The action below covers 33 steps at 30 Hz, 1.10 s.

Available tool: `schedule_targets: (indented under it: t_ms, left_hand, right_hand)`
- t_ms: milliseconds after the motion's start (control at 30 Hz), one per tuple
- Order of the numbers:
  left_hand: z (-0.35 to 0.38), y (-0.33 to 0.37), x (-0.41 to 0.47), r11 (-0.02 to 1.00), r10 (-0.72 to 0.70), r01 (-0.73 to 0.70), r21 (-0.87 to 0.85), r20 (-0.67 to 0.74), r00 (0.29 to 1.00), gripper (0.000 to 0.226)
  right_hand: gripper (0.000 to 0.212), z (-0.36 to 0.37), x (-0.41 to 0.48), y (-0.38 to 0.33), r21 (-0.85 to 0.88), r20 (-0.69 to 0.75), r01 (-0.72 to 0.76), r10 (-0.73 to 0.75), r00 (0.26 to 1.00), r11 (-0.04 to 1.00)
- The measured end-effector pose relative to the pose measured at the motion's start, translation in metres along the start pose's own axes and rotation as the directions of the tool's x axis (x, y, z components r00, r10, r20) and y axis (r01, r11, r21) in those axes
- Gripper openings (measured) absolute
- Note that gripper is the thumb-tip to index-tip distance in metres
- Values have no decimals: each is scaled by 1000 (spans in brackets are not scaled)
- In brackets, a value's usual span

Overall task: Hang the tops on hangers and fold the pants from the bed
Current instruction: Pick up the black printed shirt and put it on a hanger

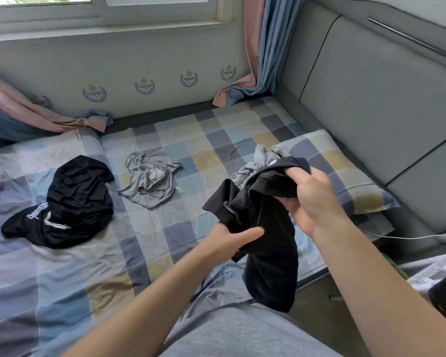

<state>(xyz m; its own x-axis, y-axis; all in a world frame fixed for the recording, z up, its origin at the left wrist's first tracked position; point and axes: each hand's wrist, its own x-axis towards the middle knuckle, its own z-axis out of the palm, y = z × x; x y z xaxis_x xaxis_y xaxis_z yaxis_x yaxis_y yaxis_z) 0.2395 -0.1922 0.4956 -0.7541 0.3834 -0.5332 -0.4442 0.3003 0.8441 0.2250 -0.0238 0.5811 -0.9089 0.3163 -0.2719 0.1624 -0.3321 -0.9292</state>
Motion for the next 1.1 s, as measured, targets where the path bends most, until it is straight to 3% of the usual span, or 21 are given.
schedule_targets:
  t_ms: [100,167,267,467,567,667,733,833,900,1000,1100]
  left_hand:
    - [10,-6,8,987,-156,158,15,-79,985,28]
    - [11,-7,10,981,-194,191,-34,-90,977,22]
    - [5,-4,14,967,-113,68,-244,-177,978,7]
    - [-23,6,19,783,-1,-196,-590,-317,948,21]
    - [-32,10,20,763,38,-261,-591,-362,931,24]
    - [-38,17,17,741,81,-309,-596,-377,923,25]
    - [-40,22,12,750,119,-319,-579,-356,927,26]
    - [-38,28,4,780,159,-316,-540,-318,935,27]
    - [-36,31,-2,813,187,-312,-491,-287,939,27]
    - [-36,39,-14,837,237,-320,-444,-232,943,27]
    - [-39,49,-27,864,275,-332,-379,-198,941,24]
  right_hand:
    - [17,-6,-3,1,84,-20,-10,12,1000,996]
    - [19,-12,-4,2,133,-34,-19,23,999,991]
    - [17,-26,-3,2,210,-61,-25,38,997,977]
    - [18,-63,-5,23,200,-179,-131,167,970,971]
    - [17,-74,-8,44,107,-164,-286,301,940,952]
    - [17,-80,-15,70,-120,-125,-468,454,882,876]
    - [22,-80,-17,86,-269,-138,-489,469,872,830]
    - [38,-66,-20,92,-474,-106,-348,339,935,809]
    - [43,-53,-22,92,-551,45,-151,210,977,821]
    - [55,-28,-24,92,-579,301,104,93,949,808]
    - [56,-2,-16,95,-610,397,226,45,917,759]
